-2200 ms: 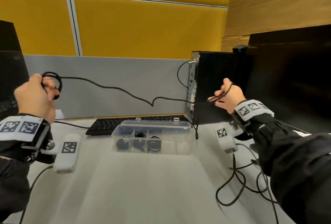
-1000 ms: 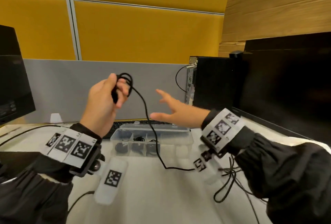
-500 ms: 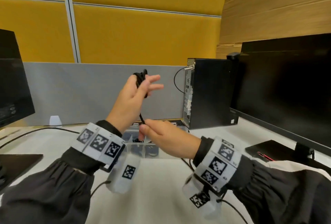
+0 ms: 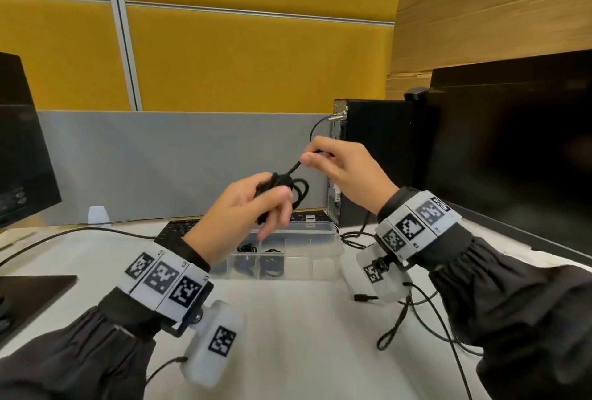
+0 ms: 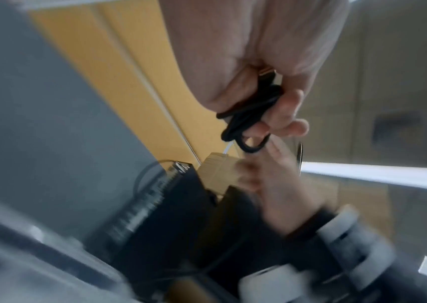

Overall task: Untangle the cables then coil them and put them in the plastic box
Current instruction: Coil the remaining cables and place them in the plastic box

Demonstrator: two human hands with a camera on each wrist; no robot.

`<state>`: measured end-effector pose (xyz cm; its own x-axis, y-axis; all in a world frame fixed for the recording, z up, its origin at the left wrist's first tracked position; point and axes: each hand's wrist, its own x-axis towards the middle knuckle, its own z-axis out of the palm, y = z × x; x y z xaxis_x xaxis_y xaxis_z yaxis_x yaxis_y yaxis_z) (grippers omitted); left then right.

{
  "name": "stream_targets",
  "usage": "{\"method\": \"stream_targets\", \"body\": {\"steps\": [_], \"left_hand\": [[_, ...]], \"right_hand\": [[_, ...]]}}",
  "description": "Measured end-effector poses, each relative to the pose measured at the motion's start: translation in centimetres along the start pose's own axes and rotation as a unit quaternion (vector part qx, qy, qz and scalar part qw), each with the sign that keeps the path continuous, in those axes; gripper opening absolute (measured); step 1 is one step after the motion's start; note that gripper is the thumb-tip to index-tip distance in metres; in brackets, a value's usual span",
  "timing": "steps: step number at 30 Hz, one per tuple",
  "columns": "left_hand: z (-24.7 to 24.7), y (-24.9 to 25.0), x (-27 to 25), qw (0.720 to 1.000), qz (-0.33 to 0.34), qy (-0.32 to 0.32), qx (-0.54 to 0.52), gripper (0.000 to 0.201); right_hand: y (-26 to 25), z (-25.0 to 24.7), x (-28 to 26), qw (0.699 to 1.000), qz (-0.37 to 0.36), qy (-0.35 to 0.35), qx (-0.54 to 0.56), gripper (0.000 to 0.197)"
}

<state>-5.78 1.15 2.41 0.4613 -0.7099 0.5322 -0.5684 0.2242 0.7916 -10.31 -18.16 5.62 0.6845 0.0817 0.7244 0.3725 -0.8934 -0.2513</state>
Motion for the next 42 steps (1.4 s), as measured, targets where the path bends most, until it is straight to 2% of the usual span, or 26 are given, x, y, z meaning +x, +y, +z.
{"method": "stream_targets", "body": {"steps": [2,5,8,11,13,16,18,20,21,22,24,26,28,33,37,40,42], "left_hand": [[0.7,0.9,0.4,0.991,0.022,0.072,-0.11,0.021],[0.8,1.6,1.5,0.955,0.049,0.172,-0.235,0.023],[0.8,1.0,2.7,0.944,0.055,0.225,-0.234,0.025],[1.0,-0.3,3.4,0.965,0.075,0.228,-0.11,0.021],[0.7,-1.6,3.5,0.968,0.119,0.206,0.074,0.016],[-0.2,-3.3,3.2,0.923,0.135,0.121,0.34,0.025],[-0.8,-3.5,2.9,0.903,0.107,0.066,0.41,0.033],[-1.3,-3.3,2.8,0.902,0.09,0.018,0.422,0.047],[-1.6,-2.9,2.7,0.89,0.083,-0.006,0.448,0.055],[-2.1,-2.4,2.5,0.869,0.068,-0.025,0.489,0.06],[-3.8,-2.2,2.4,0.82,0.025,-0.03,0.571,0.054],[-6.2,-2.2,2.3,0.786,-0.013,0.014,0.618,0.039],[-9.0,-2.4,2.1,0.772,-0.033,0.085,0.629,0.032],[-13.8,-2.6,1.3,0.766,-0.103,0.211,0.599,0.039],[-16.2,-2.3,1.0,0.748,-0.143,0.305,0.572,0.045],[-17.1,-1.8,0.9,0.744,-0.151,0.341,0.555,0.047],[-17.3,-1.7,0.8,0.746,-0.157,0.352,0.543,0.049]], "right_hand": [[0.2,1.0,-0.2,0.995,0.022,-0.07,0.063,0.032],[-0.1,2.7,-1.4,0.972,0.063,-0.215,0.07,0.036],[-0.6,3.5,-2.3,0.956,0.077,-0.274,0.076,0.035],[-1.4,3.3,-2.1,0.944,0.072,-0.315,0.071,0.03],[-1.8,3.2,-2.0,0.938,0.048,-0.339,0.055,0.025],[-2.5,2.3,-1.9,0.926,0.053,-0.365,0.083,0.023],[-2.6,1.8,-1.7,0.924,0.049,-0.368,0.091,0.026],[-2.2,1.6,-1.3,0.936,0.023,-0.346,0.066,0.028],[-1.7,1.6,-1.2,0.944,0.011,-0.326,0.047,0.027],[-1.1,1.5,-1.1,0.951,0.009,-0.307,0.033,0.026],[0.4,1.2,-1.3,0.957,0.027,-0.289,0.012,0.025],[1.8,0.8,-1.9,0.951,0.073,-0.299,0.009,0.027],[3.1,0.5,-2.6,0.944,0.114,-0.309,0.029,0.03],[5.2,0.1,-3.7,0.938,0.176,-0.296,0.018,0.032],[7.1,-0.6,-4.5,0.94,0.215,-0.265,-0.018,0.032],[7.9,-0.7,-4.6,0.939,0.213,-0.264,-0.049,0.031],[8.0,-0.8,-4.5,0.951,0.185,-0.228,-0.096,0.031]]}}
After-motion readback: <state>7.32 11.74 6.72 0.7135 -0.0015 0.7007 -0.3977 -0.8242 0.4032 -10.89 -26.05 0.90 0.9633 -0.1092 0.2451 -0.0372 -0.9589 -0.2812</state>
